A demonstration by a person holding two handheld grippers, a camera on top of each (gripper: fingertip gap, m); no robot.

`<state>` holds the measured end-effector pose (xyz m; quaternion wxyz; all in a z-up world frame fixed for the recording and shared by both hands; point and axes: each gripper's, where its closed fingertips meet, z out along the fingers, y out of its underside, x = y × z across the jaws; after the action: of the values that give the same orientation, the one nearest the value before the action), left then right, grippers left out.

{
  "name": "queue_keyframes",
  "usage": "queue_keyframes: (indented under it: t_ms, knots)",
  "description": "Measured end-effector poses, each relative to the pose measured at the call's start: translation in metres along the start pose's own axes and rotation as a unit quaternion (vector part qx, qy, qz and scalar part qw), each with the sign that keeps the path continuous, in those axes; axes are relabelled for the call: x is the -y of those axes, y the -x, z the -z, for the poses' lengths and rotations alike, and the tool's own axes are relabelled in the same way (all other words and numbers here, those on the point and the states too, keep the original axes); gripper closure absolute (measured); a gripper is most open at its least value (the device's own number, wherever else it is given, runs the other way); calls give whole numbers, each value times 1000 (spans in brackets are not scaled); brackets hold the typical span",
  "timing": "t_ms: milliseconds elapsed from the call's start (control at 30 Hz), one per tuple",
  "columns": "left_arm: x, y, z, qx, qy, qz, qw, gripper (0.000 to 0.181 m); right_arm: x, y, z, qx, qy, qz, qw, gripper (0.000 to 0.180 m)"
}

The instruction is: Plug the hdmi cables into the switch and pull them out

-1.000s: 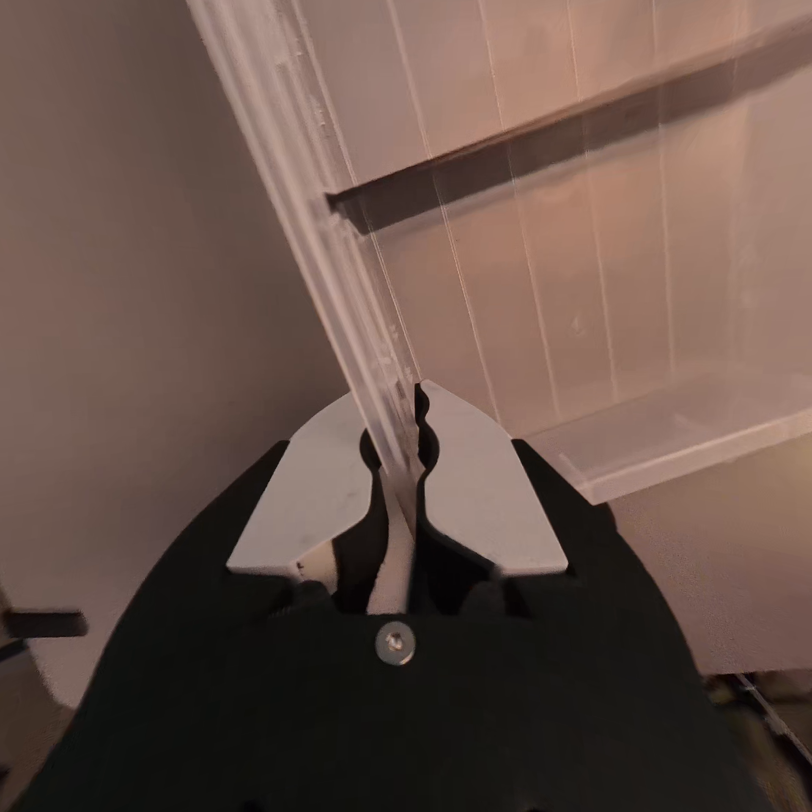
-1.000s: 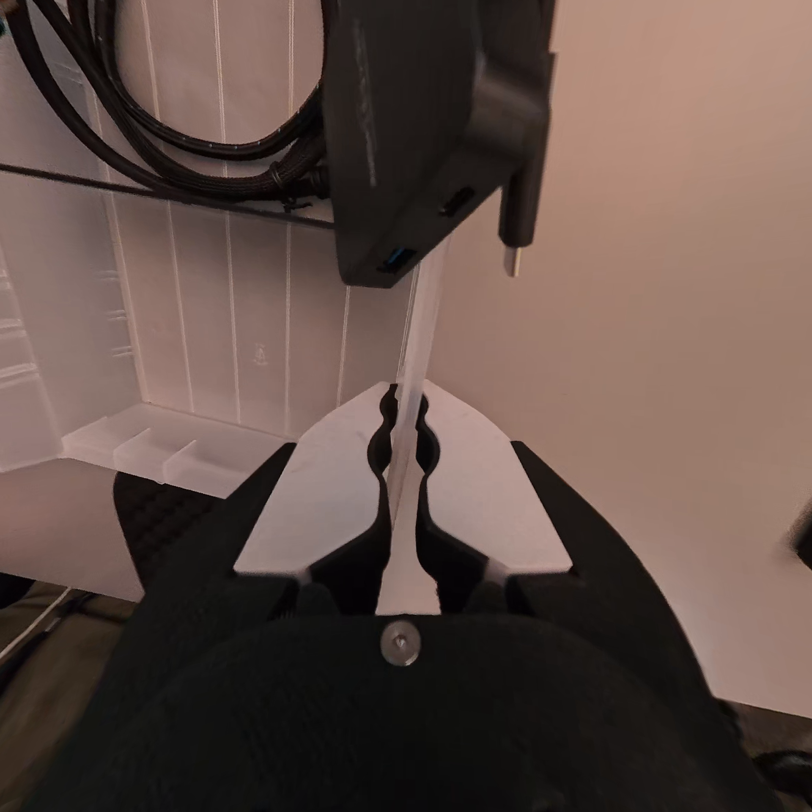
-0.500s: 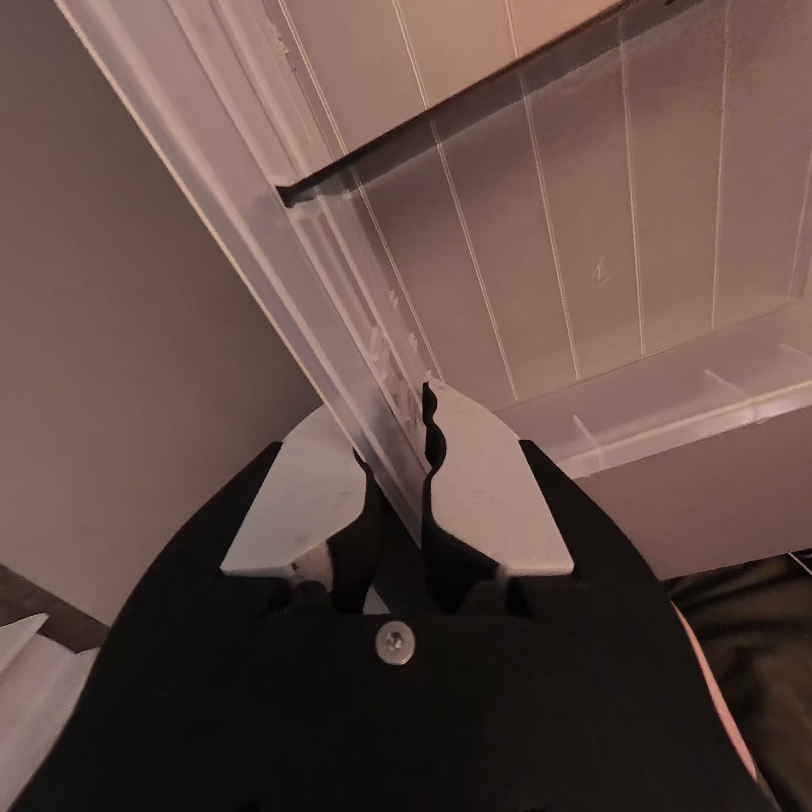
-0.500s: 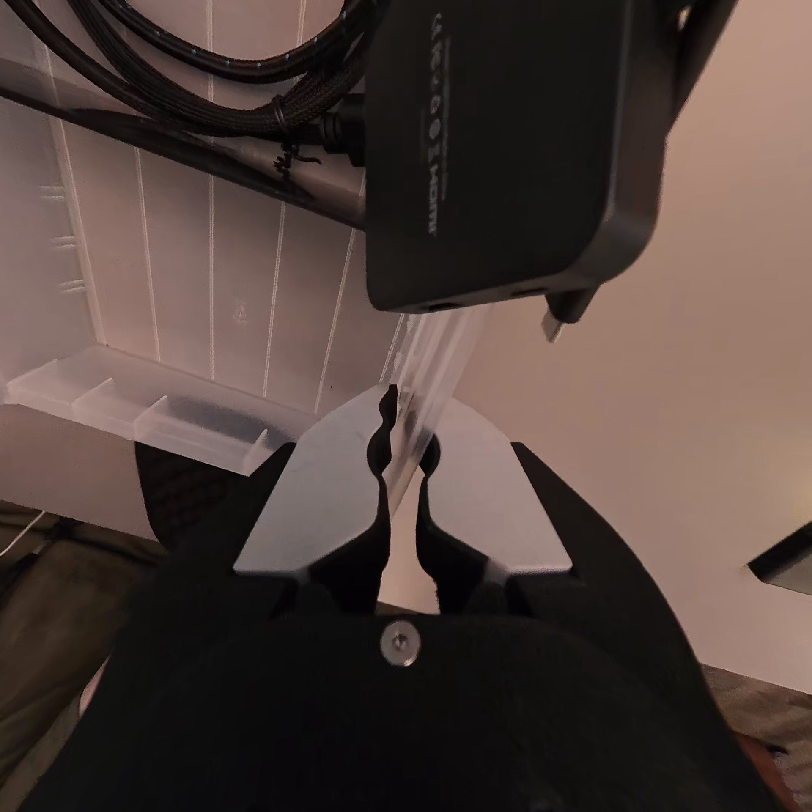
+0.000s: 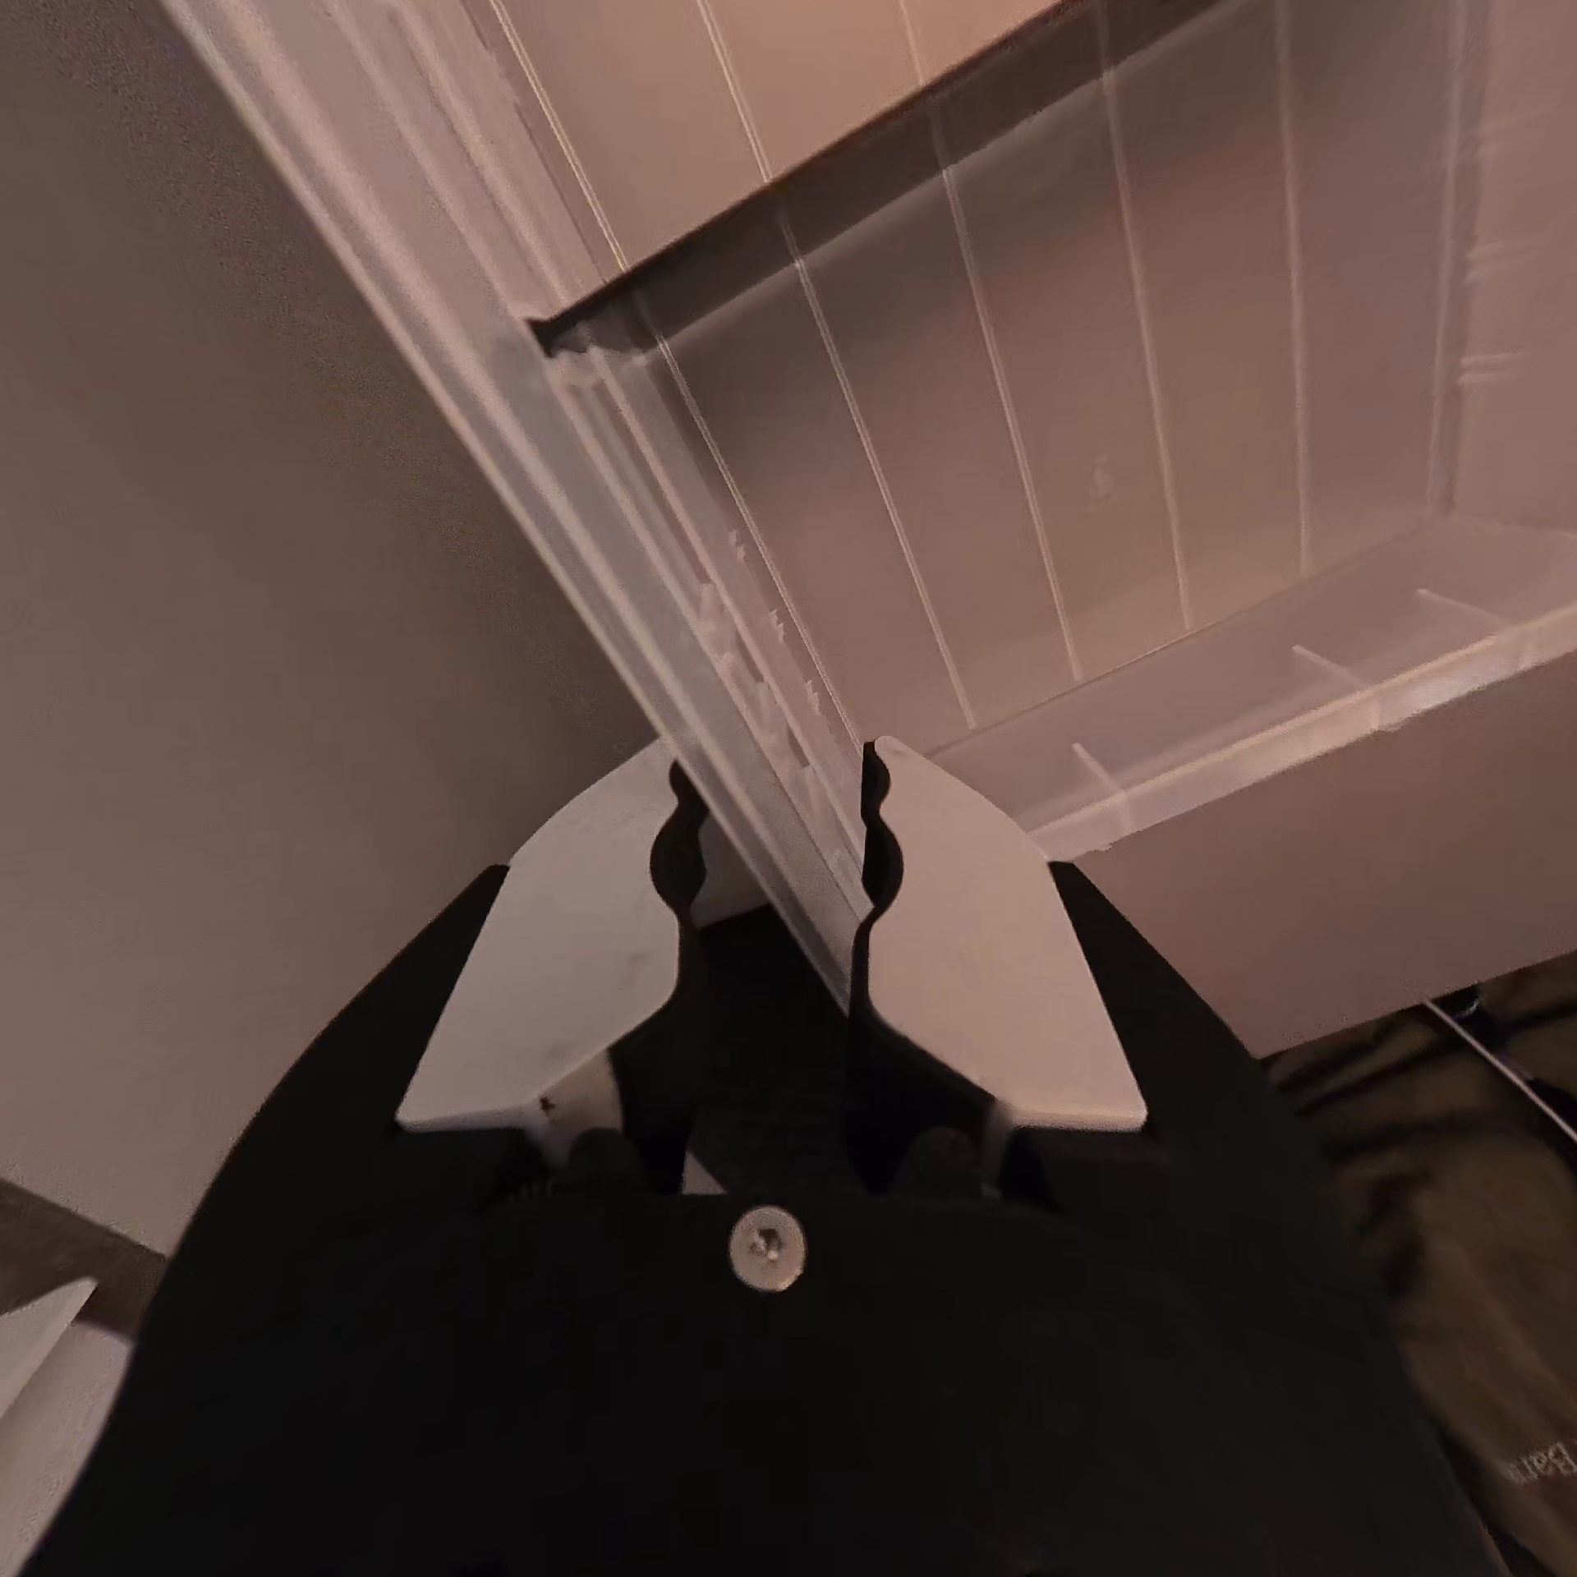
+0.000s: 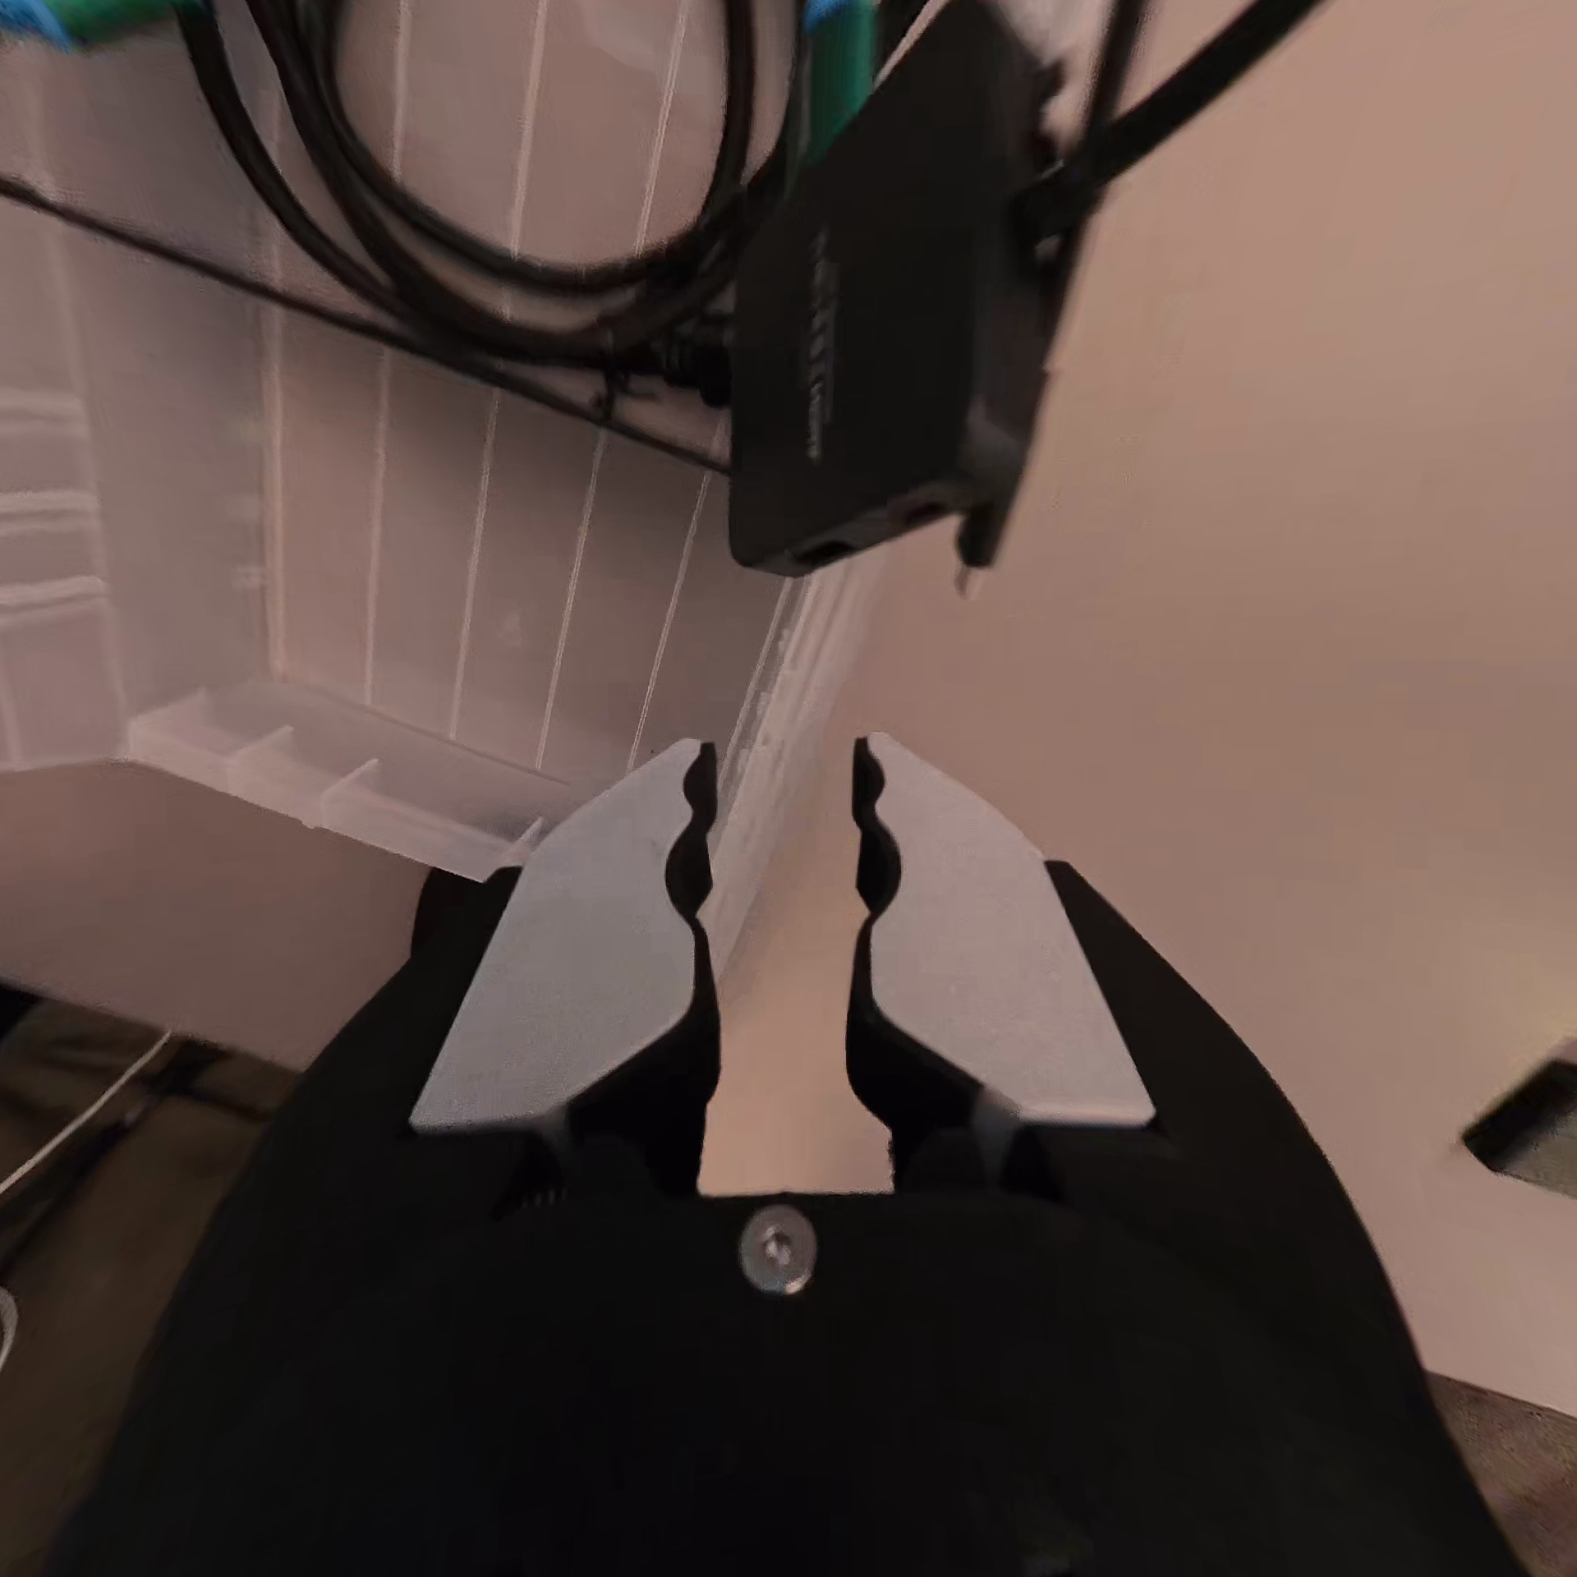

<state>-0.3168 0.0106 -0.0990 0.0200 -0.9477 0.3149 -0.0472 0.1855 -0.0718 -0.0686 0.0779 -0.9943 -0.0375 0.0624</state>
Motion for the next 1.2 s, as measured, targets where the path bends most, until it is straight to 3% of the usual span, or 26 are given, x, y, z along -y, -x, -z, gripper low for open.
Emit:
queue_keyframes:
  t_ms: [167, 300, 367, 433, 533, 700, 800, 1067, 1133, 1200]
  knots:
    - [-4, -2, 39, 24, -85, 4, 996, 140, 14, 31, 94, -97, -204, 19, 974, 144]
    - [-9, -8, 66, 48, -141, -10, 989, 139, 26, 138, 154, -138, -372, 180, 900, 133]
    - [-7, -15, 77, 51, -174, -26, 983, 140, 31, 209, 156, -98, -424, 279, 856, 120]
    - [-6, -23, 85, 48, -196, -47, 978, 141, 35, 283, 138, -8, -442, 355, 824, 96]
    - [-5, -33, 93, 45, -218, -79, 972, 140, 37, 350, 75, 113, -332, 381, 856, 89]
    - [-3, -44, 98, 36, -234, -103, 966, 140, 105, 311, -16, -6, -206, 315, 927, 91]
    - [-3, -47, 101, 30, -244, -114, 962, 140, 102, 305, -52, 70, -98, 215, 969, 91]
    - [-7, -49, 104, 16, -260, -128, 957, 141, 100, 285, -103, 75, 31, 51, 995, 110]
    - [-8, -50, 107, 10, -269, -128, 954, 142, 99, 287, -110, 99, 42, 18, 994, 119]
    - [-8, -49, 110, 5, -280, -126, 952, 143, 99, 297, -111, 145, 51, -15, 988, 139]
